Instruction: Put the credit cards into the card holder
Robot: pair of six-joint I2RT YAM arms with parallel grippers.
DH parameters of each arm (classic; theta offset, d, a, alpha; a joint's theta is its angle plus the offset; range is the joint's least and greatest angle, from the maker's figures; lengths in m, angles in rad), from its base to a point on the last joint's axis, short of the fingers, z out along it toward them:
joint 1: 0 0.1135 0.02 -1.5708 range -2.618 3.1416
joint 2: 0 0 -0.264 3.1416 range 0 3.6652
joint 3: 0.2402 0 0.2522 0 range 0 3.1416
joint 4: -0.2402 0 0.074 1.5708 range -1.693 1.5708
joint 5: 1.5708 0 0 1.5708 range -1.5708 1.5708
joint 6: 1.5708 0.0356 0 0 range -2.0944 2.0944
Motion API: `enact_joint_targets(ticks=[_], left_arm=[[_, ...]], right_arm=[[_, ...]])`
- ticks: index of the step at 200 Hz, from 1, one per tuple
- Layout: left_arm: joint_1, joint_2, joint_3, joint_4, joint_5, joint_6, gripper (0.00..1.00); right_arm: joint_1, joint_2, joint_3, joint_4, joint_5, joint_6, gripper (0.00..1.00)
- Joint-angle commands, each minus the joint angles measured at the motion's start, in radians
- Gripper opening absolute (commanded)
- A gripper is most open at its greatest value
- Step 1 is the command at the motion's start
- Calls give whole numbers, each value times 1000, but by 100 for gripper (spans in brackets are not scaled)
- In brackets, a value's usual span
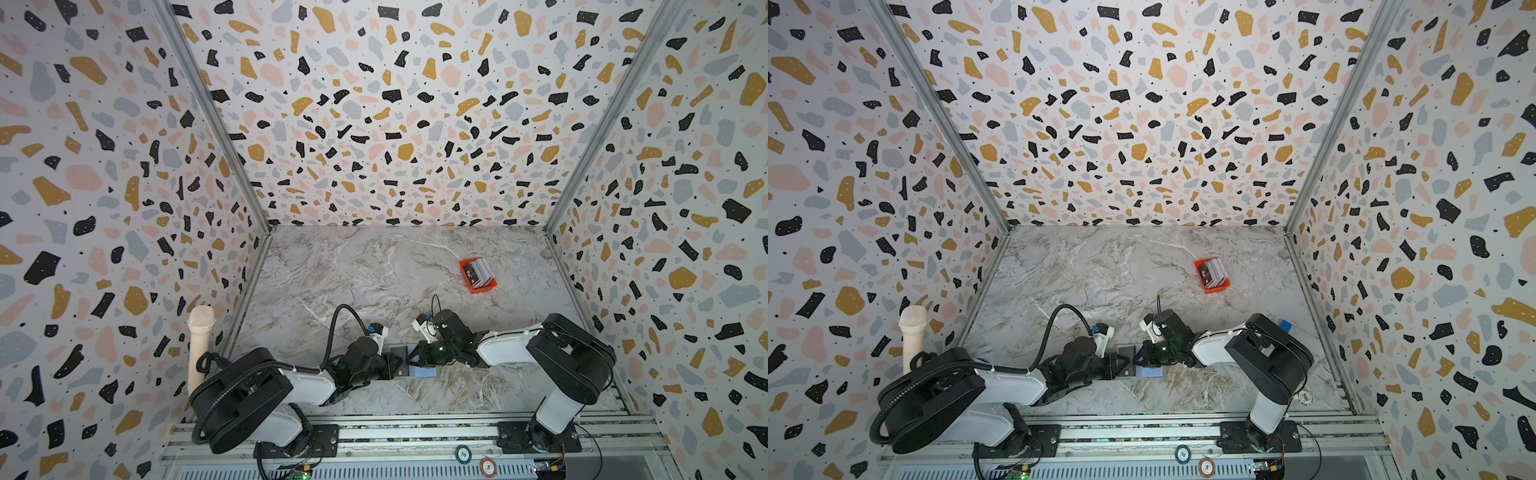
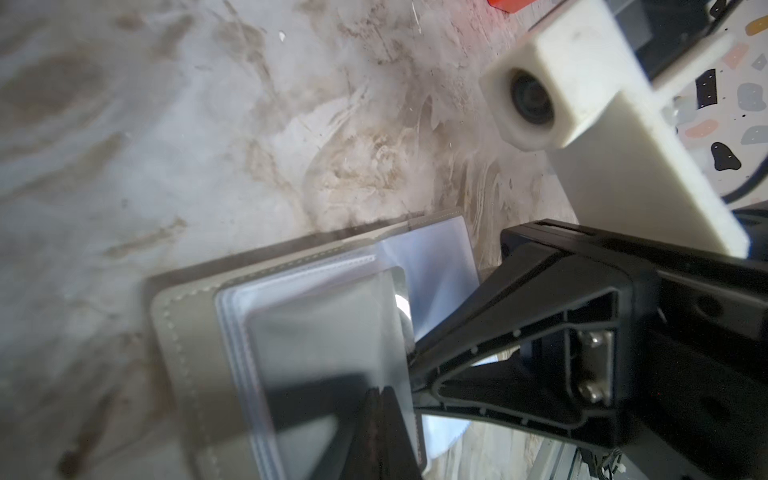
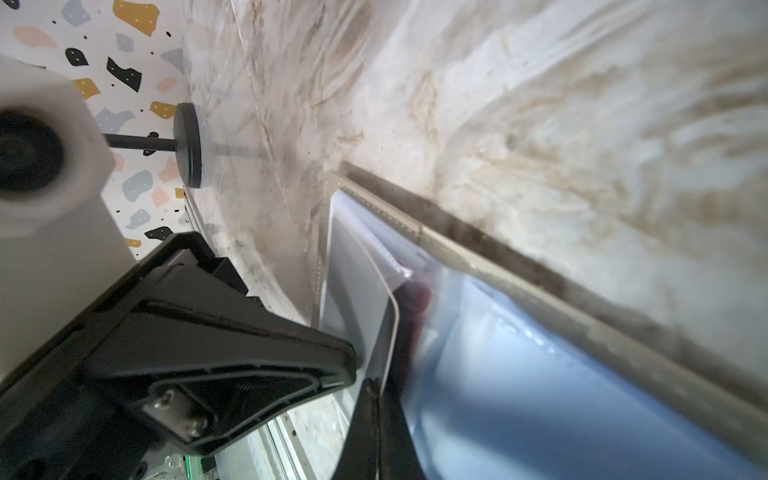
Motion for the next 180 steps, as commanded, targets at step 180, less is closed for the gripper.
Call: enact_joint_targets(ticks=[180], left_arm=[[36,-305,-63,-268,-161,24,0]], right_arm=[[58,-108,96,-300,237,-203,1]])
